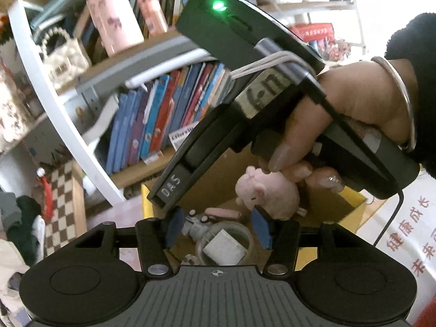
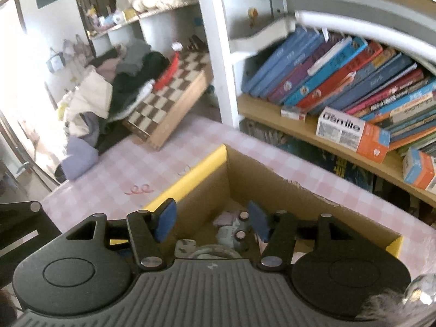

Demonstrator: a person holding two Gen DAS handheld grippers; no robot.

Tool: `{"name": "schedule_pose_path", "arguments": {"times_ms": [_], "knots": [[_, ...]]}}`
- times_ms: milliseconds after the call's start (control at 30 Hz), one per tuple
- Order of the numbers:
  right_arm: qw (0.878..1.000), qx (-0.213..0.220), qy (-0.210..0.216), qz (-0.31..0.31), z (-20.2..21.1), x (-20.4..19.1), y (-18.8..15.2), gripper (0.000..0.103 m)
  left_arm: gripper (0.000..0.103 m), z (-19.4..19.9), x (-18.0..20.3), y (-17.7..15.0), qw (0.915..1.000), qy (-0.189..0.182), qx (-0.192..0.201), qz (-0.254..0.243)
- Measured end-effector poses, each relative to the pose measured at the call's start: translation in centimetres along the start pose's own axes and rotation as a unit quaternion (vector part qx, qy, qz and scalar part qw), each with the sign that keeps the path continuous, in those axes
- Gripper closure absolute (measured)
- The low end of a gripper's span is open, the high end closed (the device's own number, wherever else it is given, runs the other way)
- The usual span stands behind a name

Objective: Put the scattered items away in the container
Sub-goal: 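Lift both open tools out of the yellow box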

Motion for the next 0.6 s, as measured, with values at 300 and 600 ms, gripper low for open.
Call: {"name": "schedule_pose_path", "arguments": {"times_ms": [300, 600], "knots": [[0.998, 0.063, 0.003, 0.006, 8.7, -1.5, -0.4, 0.036, 0.041, 6.7, -0.2, -0.1, 0.9986, 0.025, 0.045, 0.009], [0.992, 0.107, -0.067, 0.001, 15.2, -2.0, -2.4, 0.034, 0.037, 11.3, -1.9, -1.3, 0.9922, 0.069, 0.073, 0.074]]}}
Point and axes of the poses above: each gripper's, at about its wrist camera, not at the fingertips, and z roughly against the way its jaws point, x to its right, y to its top, the point moved 1 cm from there along -z, roughly the way its jaws point, and after that the axes turned 12 degrees about x, right-handed, at the moved point
